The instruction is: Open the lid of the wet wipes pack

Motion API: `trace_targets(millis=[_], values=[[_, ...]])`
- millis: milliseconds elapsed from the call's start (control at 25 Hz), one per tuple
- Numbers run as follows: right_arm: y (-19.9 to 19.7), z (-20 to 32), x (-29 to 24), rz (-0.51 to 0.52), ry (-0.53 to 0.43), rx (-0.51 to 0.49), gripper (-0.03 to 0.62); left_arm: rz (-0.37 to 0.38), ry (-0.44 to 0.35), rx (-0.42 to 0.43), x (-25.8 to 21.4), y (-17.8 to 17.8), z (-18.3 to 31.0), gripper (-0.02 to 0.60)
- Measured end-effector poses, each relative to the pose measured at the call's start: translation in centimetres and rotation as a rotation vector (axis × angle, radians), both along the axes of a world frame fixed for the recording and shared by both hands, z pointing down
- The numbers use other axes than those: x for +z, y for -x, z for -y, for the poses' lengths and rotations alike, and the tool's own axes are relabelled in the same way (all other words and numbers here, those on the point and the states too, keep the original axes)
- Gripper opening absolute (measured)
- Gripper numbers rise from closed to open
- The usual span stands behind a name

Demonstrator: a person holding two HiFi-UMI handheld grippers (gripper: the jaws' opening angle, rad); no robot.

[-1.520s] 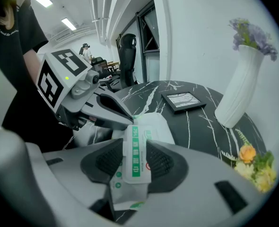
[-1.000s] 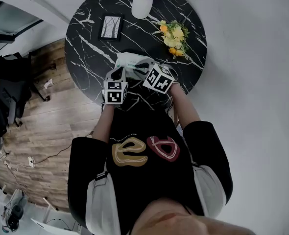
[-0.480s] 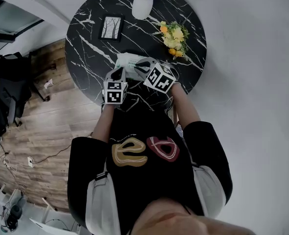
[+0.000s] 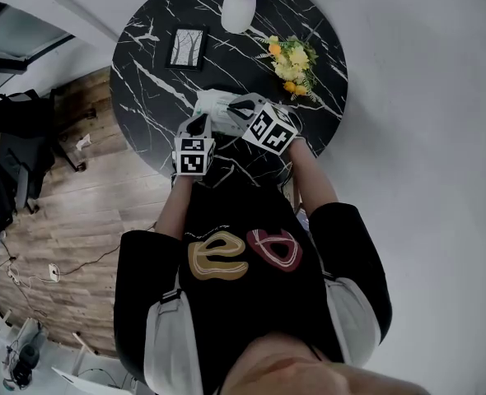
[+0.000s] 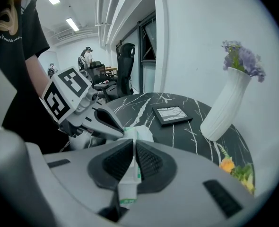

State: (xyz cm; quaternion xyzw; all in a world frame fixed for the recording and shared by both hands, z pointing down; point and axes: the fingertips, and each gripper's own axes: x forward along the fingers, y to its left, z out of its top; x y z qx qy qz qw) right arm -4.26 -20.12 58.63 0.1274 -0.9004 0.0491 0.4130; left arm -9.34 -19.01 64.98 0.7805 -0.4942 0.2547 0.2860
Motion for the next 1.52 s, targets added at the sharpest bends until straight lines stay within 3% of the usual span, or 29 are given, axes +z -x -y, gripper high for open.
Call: trace_targets(millis=[1520], values=[[-0.9,3.7,0.2,0.104,0.006,0.191,0.02,-0.045,-0.002,-0.012,0.0,0.1,0.0,0.018]])
